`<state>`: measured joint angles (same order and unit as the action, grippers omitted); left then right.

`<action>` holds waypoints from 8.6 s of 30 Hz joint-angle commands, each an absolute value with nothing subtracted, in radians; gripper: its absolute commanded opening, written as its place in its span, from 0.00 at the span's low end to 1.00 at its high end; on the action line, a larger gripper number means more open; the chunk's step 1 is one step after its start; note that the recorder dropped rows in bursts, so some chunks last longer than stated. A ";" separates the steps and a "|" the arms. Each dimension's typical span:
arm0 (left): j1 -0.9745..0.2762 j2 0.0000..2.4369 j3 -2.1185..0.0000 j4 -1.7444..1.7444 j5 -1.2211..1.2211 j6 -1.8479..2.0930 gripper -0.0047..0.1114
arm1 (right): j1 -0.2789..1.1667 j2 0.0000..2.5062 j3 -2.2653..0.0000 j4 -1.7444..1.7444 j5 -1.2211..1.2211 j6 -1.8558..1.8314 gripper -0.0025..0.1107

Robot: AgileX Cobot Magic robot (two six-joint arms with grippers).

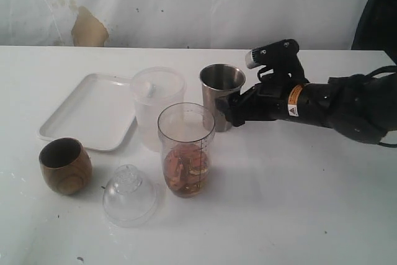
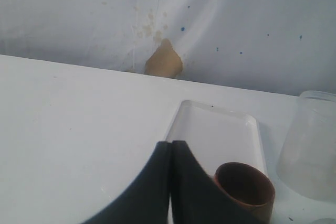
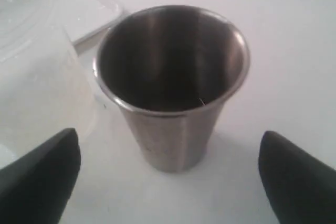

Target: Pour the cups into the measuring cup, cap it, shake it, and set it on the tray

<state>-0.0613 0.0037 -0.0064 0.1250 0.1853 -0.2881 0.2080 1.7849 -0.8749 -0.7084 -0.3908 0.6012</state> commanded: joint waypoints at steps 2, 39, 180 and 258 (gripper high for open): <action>-0.061 0.000 0.000 0.131 0.184 -0.288 0.04 | 0.199 1.653 -0.833 -0.707 -0.085 0.614 0.67; -0.061 0.000 0.000 0.131 0.184 -0.288 0.04 | 0.241 0.575 -0.209 -0.174 0.081 0.449 0.02; -0.642 1.560 -1.601 -0.019 1.221 0.061 0.04 | 0.241 0.000 0.000 -0.176 0.150 0.422 0.02; -0.761 1.804 -1.803 -0.036 1.221 0.066 0.04 | 0.241 0.000 0.000 -0.176 0.151 0.447 0.02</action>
<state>-0.7582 1.8115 -1.7960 -0.0428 1.2269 0.0599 0.2393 0.0070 -0.0055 -0.1742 0.1568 0.4443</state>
